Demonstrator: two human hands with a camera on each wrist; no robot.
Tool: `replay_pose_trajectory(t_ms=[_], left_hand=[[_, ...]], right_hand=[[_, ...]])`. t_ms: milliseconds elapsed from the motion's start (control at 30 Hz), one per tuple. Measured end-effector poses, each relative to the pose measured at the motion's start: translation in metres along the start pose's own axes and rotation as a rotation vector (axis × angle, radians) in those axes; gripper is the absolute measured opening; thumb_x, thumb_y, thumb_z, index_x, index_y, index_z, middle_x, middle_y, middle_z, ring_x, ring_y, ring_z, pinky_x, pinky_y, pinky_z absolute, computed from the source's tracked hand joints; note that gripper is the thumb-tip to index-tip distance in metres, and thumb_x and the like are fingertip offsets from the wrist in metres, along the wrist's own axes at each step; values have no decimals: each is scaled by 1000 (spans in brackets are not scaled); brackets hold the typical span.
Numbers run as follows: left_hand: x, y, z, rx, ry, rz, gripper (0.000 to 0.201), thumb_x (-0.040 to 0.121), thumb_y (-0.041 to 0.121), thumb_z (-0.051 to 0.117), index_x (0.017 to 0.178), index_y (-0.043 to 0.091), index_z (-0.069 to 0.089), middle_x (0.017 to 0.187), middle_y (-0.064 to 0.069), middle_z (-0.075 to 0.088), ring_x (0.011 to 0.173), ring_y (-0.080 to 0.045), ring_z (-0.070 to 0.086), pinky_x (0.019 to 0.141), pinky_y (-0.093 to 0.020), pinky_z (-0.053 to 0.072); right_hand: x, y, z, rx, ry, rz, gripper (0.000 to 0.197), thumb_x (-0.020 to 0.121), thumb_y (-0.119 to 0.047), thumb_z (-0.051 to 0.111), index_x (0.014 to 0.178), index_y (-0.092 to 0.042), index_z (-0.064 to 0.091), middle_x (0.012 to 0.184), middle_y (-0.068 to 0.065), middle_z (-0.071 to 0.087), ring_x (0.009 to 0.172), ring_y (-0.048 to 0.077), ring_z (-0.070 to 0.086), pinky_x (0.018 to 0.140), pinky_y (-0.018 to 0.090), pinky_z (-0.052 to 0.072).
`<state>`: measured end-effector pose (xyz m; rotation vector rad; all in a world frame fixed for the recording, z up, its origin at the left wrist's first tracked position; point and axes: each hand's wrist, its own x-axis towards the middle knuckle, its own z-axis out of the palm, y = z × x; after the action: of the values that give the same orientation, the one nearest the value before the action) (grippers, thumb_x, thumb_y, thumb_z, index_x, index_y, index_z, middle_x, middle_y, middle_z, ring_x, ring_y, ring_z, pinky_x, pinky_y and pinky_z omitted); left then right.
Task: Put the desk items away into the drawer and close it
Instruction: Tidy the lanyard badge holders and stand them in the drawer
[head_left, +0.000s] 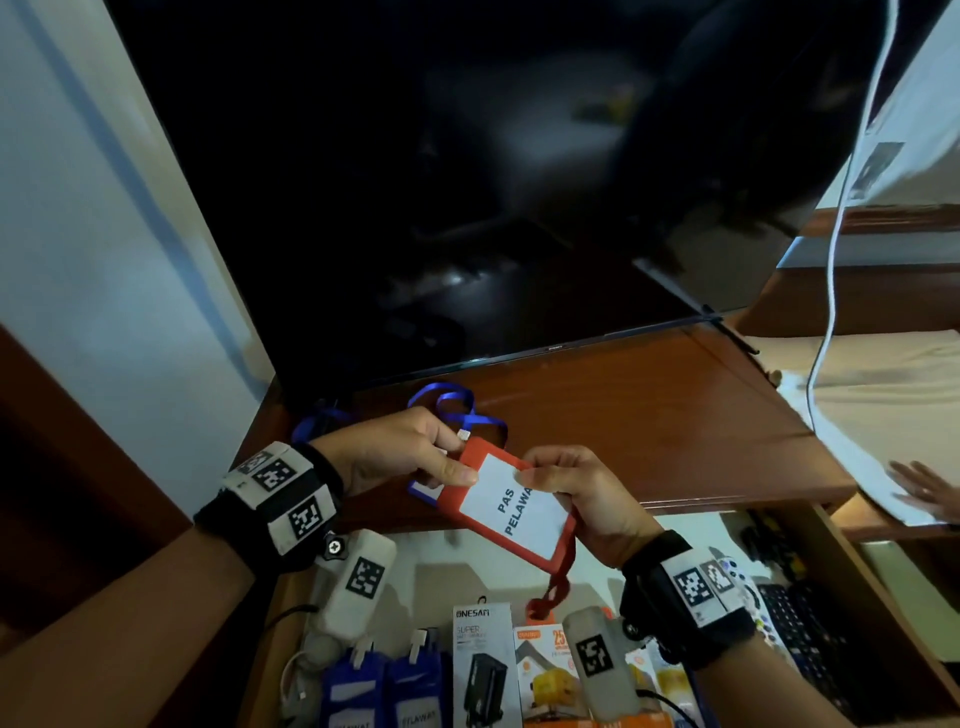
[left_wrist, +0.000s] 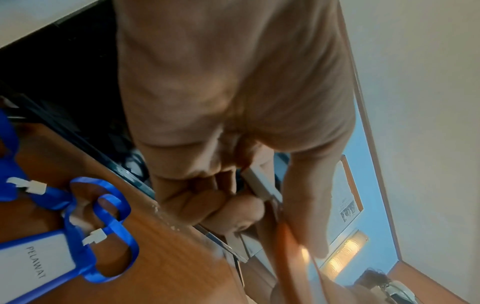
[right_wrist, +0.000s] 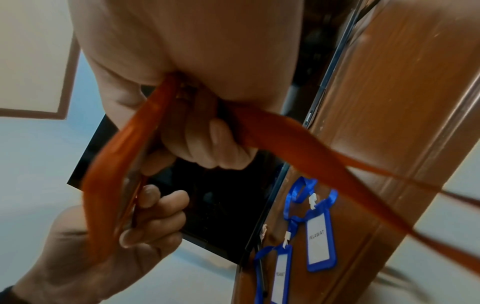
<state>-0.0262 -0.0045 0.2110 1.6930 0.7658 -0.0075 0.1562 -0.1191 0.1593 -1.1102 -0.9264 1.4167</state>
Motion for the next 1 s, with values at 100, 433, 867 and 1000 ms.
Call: replay_pose_trajectory(t_ms=[100, 433, 867, 1000], left_hand=[[2, -10, 2, 1, -34, -22, 32, 81, 15, 71, 106, -4, 69, 105, -20, 70, 95, -24, 67, 85, -28, 52], [7, -17, 5, -51, 319, 17, 9, 87, 5, 62, 84, 3, 71, 55, 4, 60, 48, -3, 49, 45, -13, 37], [16, -30, 7, 41, 846, 142, 13, 90, 17, 62, 95, 9, 70, 87, -7, 72, 79, -18, 69, 72, -34, 57], [11, -38, 15, 386, 784, 241, 11, 86, 17, 66, 80, 10, 71, 73, -5, 70, 67, -18, 66, 59, -27, 52]], right_hand=[[-3, 3, 2, 25, -2, 9, 5, 70, -6, 63, 68, -2, 63, 65, 12, 67, 52, 18, 64, 46, 20, 47], [-8, 32, -8, 222, 124, 89, 57, 82, -69, 44, 79, -13, 56, 55, -1, 28, 48, 13, 20, 48, 24, 19], [-6, 2, 10, -316, 4, -52, 23, 95, -15, 54, 76, -4, 61, 55, 3, 35, 48, 13, 25, 44, 22, 20], [-4, -16, 17, -475, -64, -97, 21, 95, -9, 53, 79, -2, 63, 55, -7, 43, 45, 4, 32, 45, 14, 27]])
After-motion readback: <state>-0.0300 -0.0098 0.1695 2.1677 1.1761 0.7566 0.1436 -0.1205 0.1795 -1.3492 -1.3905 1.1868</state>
